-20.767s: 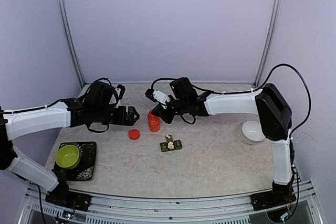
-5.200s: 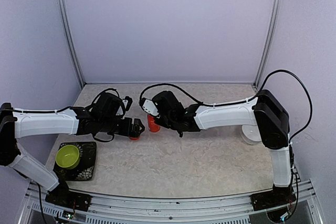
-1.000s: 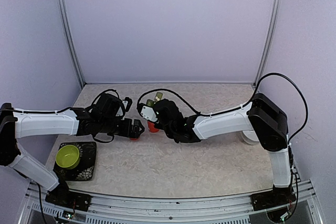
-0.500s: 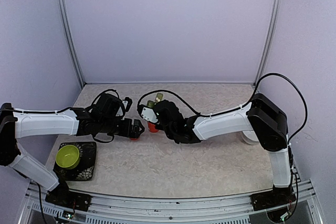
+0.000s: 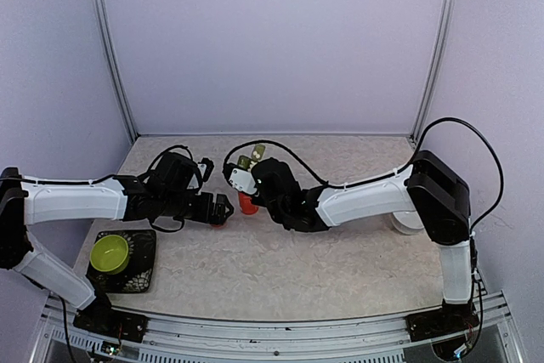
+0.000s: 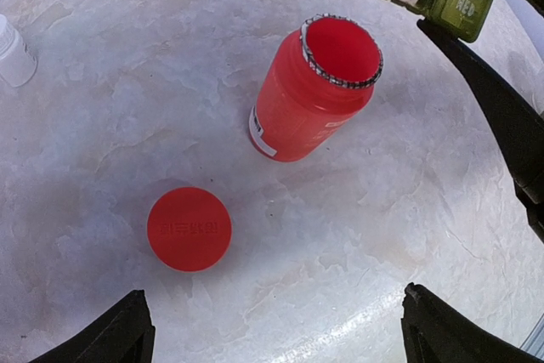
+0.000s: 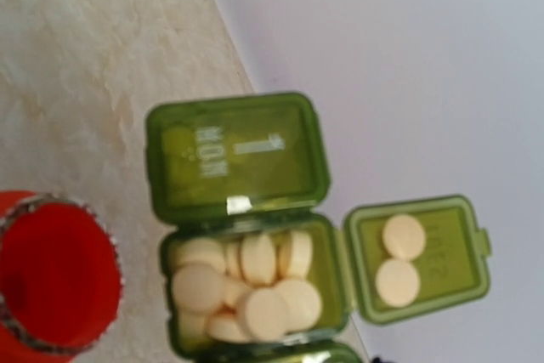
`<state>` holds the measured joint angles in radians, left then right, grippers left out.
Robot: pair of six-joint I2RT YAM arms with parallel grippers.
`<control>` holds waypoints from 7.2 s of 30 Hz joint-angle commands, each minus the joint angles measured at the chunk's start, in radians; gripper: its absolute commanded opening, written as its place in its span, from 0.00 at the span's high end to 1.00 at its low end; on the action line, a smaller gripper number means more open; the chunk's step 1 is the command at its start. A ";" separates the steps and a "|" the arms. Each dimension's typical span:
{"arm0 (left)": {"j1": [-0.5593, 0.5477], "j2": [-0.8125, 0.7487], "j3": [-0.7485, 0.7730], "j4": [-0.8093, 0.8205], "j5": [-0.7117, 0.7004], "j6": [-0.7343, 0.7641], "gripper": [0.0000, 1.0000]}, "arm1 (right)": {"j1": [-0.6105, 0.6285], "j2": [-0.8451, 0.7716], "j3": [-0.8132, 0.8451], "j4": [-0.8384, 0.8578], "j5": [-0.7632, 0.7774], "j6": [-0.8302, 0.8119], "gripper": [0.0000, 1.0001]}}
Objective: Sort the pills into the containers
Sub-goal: Pour the pill into the pill bottle, then adjust the pill at the center of the board.
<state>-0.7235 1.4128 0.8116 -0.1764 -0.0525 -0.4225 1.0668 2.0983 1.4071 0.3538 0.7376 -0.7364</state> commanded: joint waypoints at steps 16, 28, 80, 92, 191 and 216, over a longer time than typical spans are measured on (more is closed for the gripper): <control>0.004 -0.026 -0.015 0.019 0.004 -0.008 0.01 | 0.019 0.031 0.045 -0.039 0.006 0.012 0.83; 0.004 -0.028 -0.002 0.007 0.001 -0.004 0.01 | -0.009 -0.016 0.104 -0.181 -0.096 0.173 0.82; 0.012 -0.029 0.001 0.024 0.012 0.000 0.01 | -0.119 -0.464 -0.399 -0.264 -0.749 0.398 0.84; 0.012 -0.051 0.024 0.001 0.002 0.029 0.01 | -0.066 -0.425 -0.402 -0.298 -0.867 0.347 0.84; 0.037 0.173 0.280 0.002 0.228 0.226 0.22 | -0.162 -0.324 -0.188 -0.495 -1.025 0.254 0.85; -0.131 0.223 0.267 -0.057 0.365 0.364 0.51 | -0.058 -0.455 -0.358 -0.475 -0.961 0.310 0.86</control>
<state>-0.8516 1.6310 1.0523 -0.2153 0.2901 -0.0925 0.9993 1.6867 1.0485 -0.1364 -0.2287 -0.4355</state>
